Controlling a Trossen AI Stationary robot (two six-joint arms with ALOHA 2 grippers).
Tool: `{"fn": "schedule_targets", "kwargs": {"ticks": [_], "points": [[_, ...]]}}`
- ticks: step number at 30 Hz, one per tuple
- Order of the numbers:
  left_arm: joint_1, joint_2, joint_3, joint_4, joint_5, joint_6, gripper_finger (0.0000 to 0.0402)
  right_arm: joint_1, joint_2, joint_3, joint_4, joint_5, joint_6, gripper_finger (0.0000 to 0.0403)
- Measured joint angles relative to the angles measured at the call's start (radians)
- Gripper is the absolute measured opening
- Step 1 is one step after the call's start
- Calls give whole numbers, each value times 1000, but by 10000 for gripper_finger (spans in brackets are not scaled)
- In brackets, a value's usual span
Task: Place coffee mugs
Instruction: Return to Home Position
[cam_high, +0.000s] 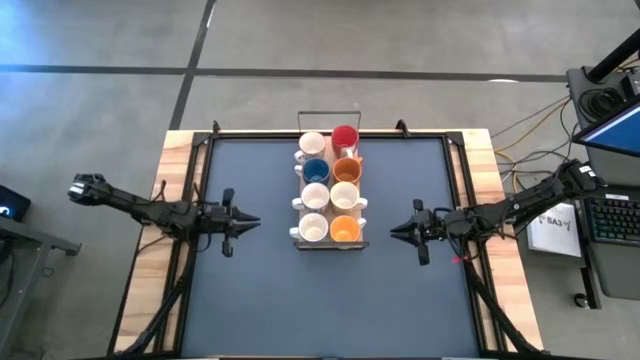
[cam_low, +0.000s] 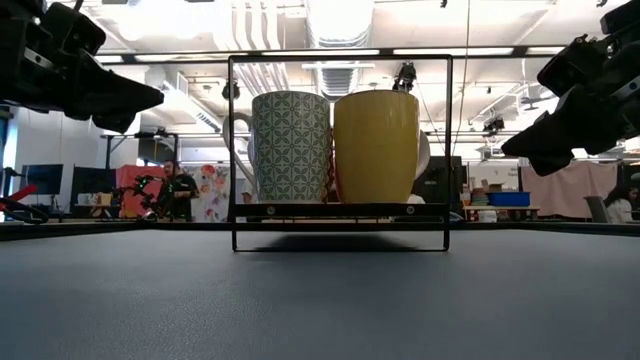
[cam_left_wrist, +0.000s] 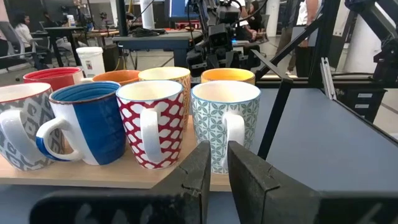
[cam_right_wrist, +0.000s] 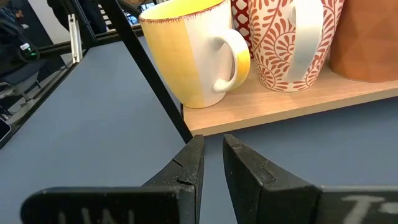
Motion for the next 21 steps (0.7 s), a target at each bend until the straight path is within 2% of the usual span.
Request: {"fn": "schedule_targets", "kwargs": {"ticks": [21], "points": [[0,13,1,0,0,0,36,0,0,0,0,0,0,50]]}}
